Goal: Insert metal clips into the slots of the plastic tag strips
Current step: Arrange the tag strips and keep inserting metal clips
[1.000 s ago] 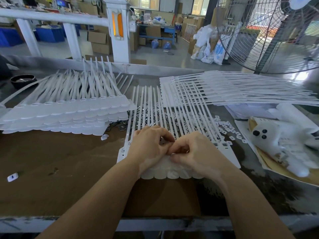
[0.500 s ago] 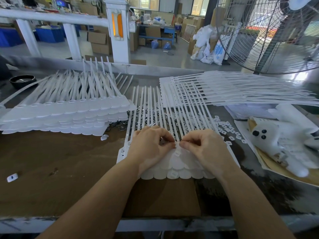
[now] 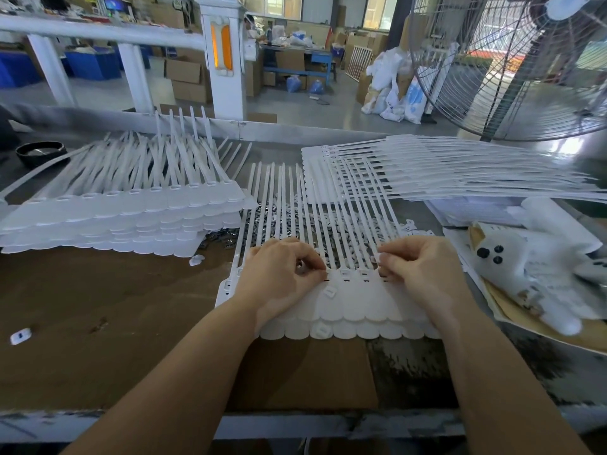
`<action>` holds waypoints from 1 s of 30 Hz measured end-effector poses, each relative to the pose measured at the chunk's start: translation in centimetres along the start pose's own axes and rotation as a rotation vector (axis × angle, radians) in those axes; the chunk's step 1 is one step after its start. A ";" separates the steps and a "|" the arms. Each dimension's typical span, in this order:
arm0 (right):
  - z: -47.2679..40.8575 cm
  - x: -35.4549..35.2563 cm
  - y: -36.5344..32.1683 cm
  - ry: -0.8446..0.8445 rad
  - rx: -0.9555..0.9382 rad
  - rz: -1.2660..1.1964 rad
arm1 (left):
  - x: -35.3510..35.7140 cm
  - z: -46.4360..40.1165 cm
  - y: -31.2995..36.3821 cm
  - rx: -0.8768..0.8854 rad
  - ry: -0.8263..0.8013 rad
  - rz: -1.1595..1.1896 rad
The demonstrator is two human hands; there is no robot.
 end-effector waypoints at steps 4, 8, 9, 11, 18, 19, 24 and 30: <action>-0.1 -0.1 -0.6 0.031 -0.051 0.153 | -0.1 0.2 0.0 0.003 0.008 -0.006; -0.3 0.1 -0.5 -0.010 -0.046 0.238 | -0.1 0.1 0.0 0.003 0.022 -0.005; -0.3 0.2 -0.5 -0.017 -0.047 0.262 | -0.1 0.1 0.0 0.004 0.024 -0.005; -0.4 0.3 -0.5 -0.035 -0.045 0.298 | -0.1 0.1 0.0 0.004 0.024 -0.003; -0.5 0.9 -0.7 -0.112 -0.030 0.430 | 0.0 0.1 -0.1 0.001 0.015 -0.011; -0.5 1.0 -0.7 -0.115 -0.026 0.440 | 0.0 0.1 -0.1 0.001 0.017 -0.010; -0.8 1.1 -0.7 -0.116 -0.011 0.426 | 0.0 0.0 0.0 0.006 0.020 -0.017; -1.0 0.8 0.0 -0.110 0.070 0.357 | -0.1 0.0 0.0 0.011 0.025 -0.018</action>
Point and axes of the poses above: each hand's wrist, its own z-axis away from the middle knuckle, its own x-axis out of the palm, y = z × x, the point moved 10 cm from there along -z, towards the middle knuckle, and after that the axes turned 14 degrees about x, right-handed, at the moved point
